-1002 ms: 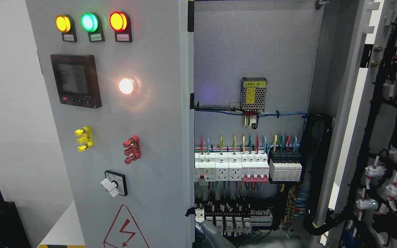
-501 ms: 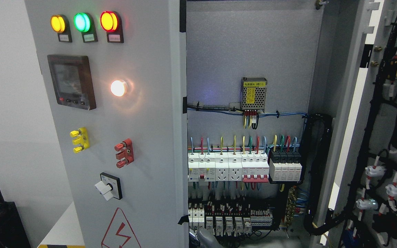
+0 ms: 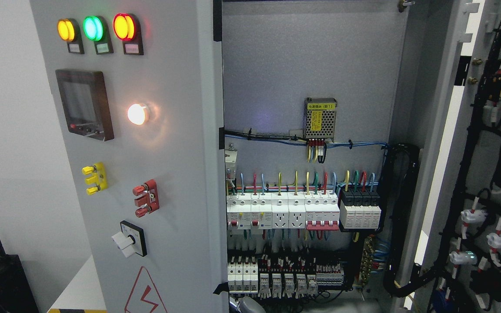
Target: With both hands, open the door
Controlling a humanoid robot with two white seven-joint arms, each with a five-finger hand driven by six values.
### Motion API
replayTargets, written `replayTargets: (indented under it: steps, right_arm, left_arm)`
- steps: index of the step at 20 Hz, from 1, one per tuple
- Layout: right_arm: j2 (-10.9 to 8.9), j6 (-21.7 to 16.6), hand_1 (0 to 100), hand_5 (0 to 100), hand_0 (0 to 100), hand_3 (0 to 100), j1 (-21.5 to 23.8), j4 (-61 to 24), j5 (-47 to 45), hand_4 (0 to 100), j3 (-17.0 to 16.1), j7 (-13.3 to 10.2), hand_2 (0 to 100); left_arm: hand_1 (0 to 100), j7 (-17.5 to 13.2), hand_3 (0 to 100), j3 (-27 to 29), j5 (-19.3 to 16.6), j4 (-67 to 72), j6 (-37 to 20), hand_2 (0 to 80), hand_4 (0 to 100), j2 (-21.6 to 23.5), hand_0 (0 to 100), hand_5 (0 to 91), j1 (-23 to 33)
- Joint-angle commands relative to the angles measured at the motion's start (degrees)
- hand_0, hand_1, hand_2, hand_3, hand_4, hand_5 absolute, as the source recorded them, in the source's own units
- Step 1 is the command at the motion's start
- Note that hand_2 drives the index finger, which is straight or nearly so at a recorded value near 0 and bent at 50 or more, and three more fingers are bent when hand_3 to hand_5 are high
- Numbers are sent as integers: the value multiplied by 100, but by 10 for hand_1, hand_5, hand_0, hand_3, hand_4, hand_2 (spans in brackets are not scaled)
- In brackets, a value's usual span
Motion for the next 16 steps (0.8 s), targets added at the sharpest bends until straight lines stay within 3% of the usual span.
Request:
replayTargets:
  steps: [1, 5, 16]
  right_arm:
    - [27, -2, 0, 0, 0, 0, 58, -185, -3, 0, 236, 4, 0]
    - [27, -11, 0, 0, 0, 0, 111, -299, -3, 0, 341, 206, 0]
    - [36, -11, 0, 0, 0, 0, 207, -422, -3, 0, 648, 215, 0]
  left_arm:
    - [0, -2, 0, 35, 0, 0, 4, 0, 30, 0, 0, 0, 0]
    - [0, -2, 0, 35, 0, 0, 4, 0, 31, 0, 0, 0, 0]
    - [0, -2, 0, 35, 0, 0, 4, 0, 31, 0, 0, 0, 0]
